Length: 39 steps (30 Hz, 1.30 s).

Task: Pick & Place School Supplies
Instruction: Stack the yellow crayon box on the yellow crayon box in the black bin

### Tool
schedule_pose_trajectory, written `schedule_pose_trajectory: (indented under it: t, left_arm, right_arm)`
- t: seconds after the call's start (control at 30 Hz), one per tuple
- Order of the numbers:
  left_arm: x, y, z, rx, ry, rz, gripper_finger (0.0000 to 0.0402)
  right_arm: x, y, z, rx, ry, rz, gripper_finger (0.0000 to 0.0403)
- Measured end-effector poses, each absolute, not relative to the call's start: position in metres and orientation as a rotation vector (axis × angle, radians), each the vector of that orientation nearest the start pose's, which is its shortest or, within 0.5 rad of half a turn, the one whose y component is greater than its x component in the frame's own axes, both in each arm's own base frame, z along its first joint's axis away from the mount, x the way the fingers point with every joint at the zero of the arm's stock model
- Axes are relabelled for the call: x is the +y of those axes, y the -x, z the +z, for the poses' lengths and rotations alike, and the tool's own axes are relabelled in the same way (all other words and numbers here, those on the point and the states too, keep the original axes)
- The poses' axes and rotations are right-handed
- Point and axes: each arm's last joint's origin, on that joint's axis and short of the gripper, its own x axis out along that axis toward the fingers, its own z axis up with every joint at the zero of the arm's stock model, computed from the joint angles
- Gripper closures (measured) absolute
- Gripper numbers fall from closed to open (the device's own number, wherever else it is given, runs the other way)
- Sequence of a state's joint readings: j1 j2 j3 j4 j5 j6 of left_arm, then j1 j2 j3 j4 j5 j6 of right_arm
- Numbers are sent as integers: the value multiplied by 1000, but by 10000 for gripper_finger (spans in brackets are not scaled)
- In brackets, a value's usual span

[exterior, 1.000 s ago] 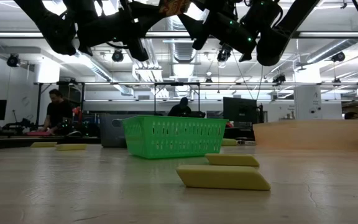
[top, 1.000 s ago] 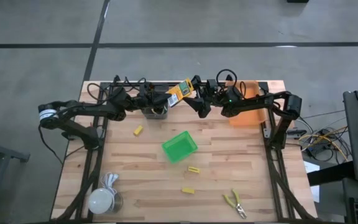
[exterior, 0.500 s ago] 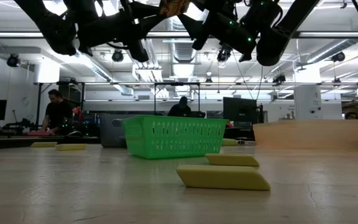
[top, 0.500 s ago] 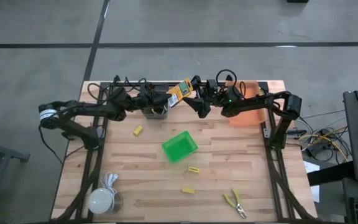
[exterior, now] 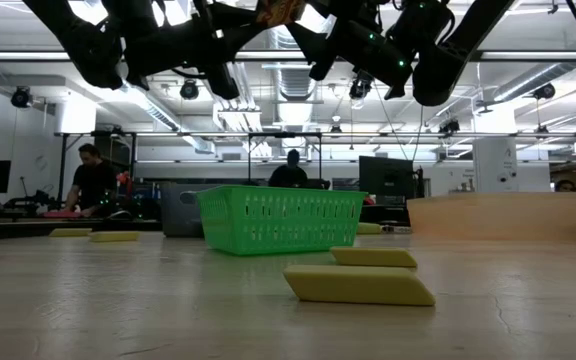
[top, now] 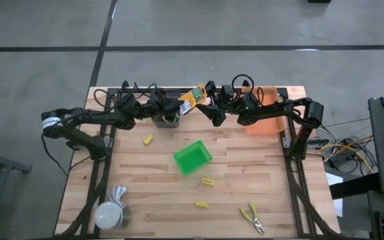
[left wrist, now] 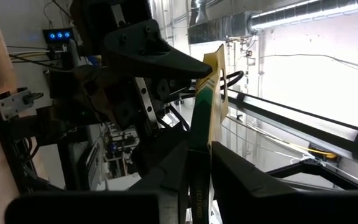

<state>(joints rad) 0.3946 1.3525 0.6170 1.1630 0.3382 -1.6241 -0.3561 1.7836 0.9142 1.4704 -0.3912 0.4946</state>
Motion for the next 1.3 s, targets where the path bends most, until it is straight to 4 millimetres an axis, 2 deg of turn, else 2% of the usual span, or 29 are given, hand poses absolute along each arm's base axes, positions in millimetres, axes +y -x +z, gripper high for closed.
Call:
schedule_pose_trajectory:
  t: [0.17, 0.4, 0.87, 1.3]
  left_arm:
    - [95, -254, 281, -348, 1444, -278, 355]
    - [95, -254, 281, -344, 1446, -276, 344]
    - [95, -254, 281, -346, 1438, -275, 349]
    - [95, -254, 281, -343, 1436, -273, 349]
  right_arm:
    - [-114, -339, 267, -535, -265, 171, 76]
    - [-114, -339, 267, -534, -265, 172, 76]
    - [-115, -339, 267, -552, -281, 128, 76]
    - [-115, -339, 267, -547, -425, 159, 76]
